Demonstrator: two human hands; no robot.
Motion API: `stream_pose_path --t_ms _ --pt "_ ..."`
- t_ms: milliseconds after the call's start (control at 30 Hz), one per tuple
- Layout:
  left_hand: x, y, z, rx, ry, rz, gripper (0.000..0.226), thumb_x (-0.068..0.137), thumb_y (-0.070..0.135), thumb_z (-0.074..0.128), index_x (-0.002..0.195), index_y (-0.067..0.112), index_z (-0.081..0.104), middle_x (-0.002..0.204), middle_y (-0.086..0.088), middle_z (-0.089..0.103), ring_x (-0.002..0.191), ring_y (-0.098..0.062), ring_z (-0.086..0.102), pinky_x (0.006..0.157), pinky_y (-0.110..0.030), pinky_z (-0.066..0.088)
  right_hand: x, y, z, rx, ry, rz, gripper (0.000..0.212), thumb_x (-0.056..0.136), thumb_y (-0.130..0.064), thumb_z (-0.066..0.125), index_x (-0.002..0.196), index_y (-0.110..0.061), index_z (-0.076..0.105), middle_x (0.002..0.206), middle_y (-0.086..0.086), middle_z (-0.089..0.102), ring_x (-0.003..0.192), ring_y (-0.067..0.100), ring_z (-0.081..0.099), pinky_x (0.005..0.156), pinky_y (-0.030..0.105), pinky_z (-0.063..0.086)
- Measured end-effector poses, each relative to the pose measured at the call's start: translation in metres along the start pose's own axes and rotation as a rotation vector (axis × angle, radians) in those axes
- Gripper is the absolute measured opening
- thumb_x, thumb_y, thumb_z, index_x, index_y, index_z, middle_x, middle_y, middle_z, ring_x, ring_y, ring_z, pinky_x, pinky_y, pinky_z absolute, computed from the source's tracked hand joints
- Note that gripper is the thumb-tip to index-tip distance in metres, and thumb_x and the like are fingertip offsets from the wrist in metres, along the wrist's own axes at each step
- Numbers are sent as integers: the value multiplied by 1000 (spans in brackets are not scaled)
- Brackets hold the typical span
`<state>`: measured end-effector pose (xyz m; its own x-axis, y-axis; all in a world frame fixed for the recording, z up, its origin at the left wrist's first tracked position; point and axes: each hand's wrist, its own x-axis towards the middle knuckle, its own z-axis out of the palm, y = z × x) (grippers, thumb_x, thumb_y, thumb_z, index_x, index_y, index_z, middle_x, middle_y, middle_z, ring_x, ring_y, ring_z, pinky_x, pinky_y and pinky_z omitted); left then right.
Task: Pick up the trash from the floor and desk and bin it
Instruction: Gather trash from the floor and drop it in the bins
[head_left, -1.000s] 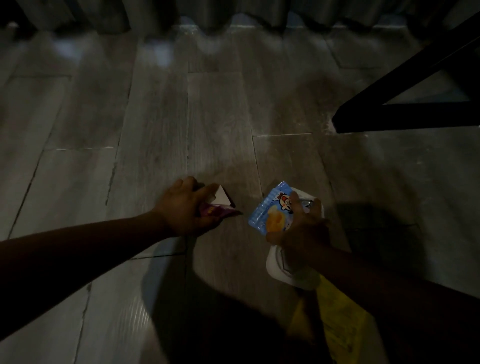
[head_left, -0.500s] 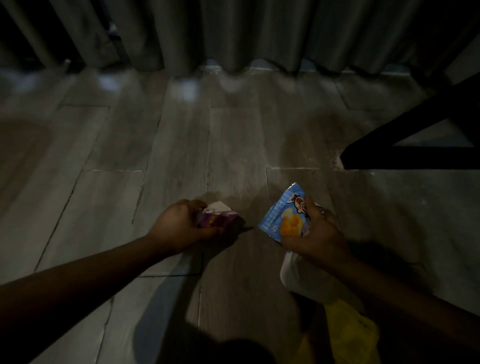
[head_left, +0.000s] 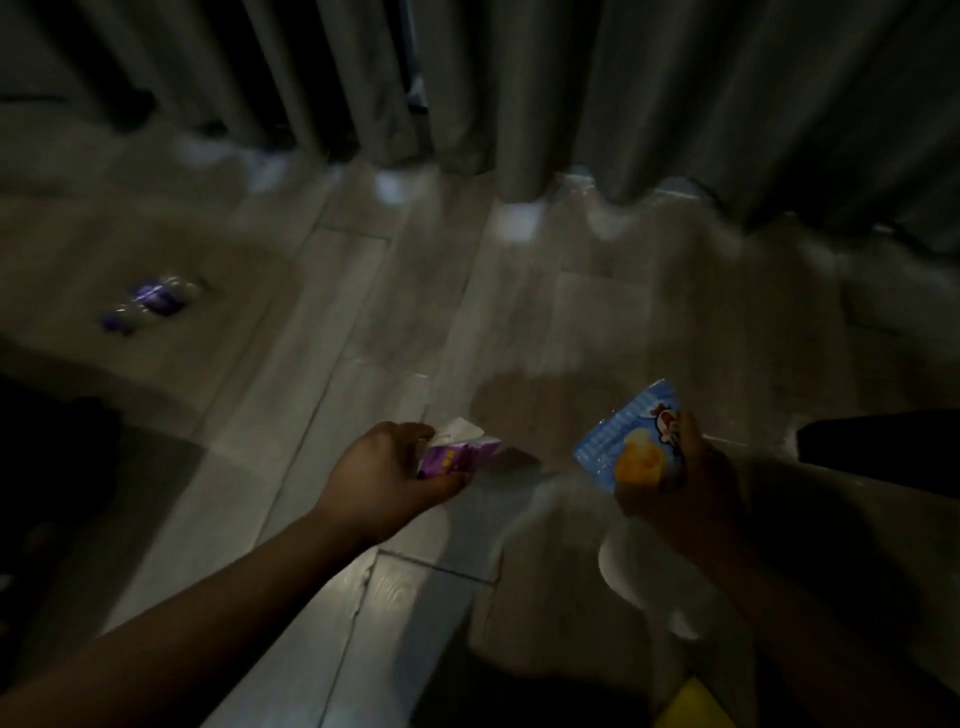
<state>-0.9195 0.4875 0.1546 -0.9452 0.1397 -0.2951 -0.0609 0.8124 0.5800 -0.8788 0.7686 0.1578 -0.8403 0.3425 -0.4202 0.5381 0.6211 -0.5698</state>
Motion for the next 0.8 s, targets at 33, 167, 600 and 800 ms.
stream_pose_path --t_ms 33,167,600,800 --pt "-9 4 -16 11 11 -27 48 66 57 74 94 19 68 86 0 64 71 -13 59 61 -28 45 -7 -17 -3 7 -15 -10 104 58 -41 76 147 -17 27 129 18 51 113 35 53 93 46 49" --pt "-55 27 -78 -50 20 -140 37 66 57 73 80 24 66 74 4 66 65 -8 61 64 -33 53 -48 -83 -23 46 -84 -37 108 54 -47 72 148 -21 27 131 18 49 111 33 56 93 47 50" --pt "-185 125 -249 -108 11 -251 50 67 61 70 102 26 64 76 19 48 69 4 51 60 -13 44 -195 -228 -148 2 -159 24 112 66 -29 84 152 -20 14 138 17 43 121 31 48 101 50 43" --pt "-236 195 -325 -132 39 -264 50 68 58 71 100 20 65 90 1 65 77 -12 63 73 -32 56 -268 -289 -228 159 -69 55 112 67 -18 84 153 -25 12 144 14 38 131 33 38 107 46 38"
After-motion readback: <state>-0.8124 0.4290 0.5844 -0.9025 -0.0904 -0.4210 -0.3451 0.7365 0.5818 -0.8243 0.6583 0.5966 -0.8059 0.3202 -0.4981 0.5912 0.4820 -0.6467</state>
